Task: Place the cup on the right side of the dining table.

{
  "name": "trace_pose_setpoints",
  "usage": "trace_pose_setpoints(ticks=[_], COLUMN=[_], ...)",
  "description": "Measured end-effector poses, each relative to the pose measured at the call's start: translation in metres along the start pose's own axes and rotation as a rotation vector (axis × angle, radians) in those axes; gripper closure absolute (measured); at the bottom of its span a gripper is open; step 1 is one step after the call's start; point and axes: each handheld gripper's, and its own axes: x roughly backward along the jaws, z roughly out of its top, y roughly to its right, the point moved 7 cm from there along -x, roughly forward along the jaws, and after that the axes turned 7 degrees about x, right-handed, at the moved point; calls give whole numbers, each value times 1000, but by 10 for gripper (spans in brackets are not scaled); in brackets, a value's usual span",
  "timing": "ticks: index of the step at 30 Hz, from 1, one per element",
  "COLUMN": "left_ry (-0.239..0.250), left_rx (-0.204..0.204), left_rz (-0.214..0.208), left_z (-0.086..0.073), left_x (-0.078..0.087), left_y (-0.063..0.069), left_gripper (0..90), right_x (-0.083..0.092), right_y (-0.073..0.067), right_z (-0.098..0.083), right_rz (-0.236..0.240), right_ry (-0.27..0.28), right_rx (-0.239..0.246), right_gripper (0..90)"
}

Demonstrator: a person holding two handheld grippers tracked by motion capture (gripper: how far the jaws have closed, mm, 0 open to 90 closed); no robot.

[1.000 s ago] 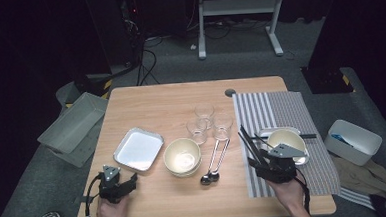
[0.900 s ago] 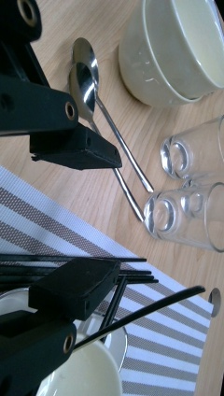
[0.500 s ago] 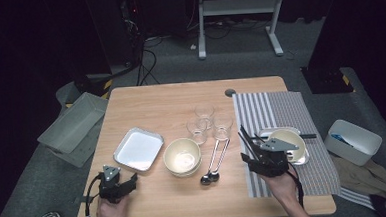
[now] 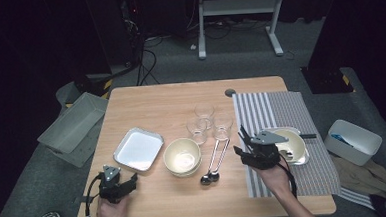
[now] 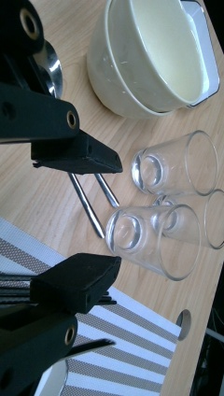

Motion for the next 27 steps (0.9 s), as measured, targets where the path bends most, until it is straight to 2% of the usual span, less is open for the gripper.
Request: trace_pose_setpoints(ticks=[5,10,21,23,27], left_ry=[0,1,-1,-1,1], left_rx=[0,0,-1,-6,-9], left_rz=[0,-2,-2,-1,-1], left_z=[0,0,0,0,0], left_x=[0,0,0,0,0], left_y=[0,0,0,1,1], left_gripper=[289,289,290,292,293], right_x=[-12,-21,-30,-33,-35], right_y=[3,9,11,15,15], right_z=[9,17,25,26,29], right_rz=[3,13,-8,-38,-52], right_ry=[-18,-33,-37,-48,-40], right_rx=[-13,-47,-41,-26,-12], right_gripper=[486,517,517,524,486])
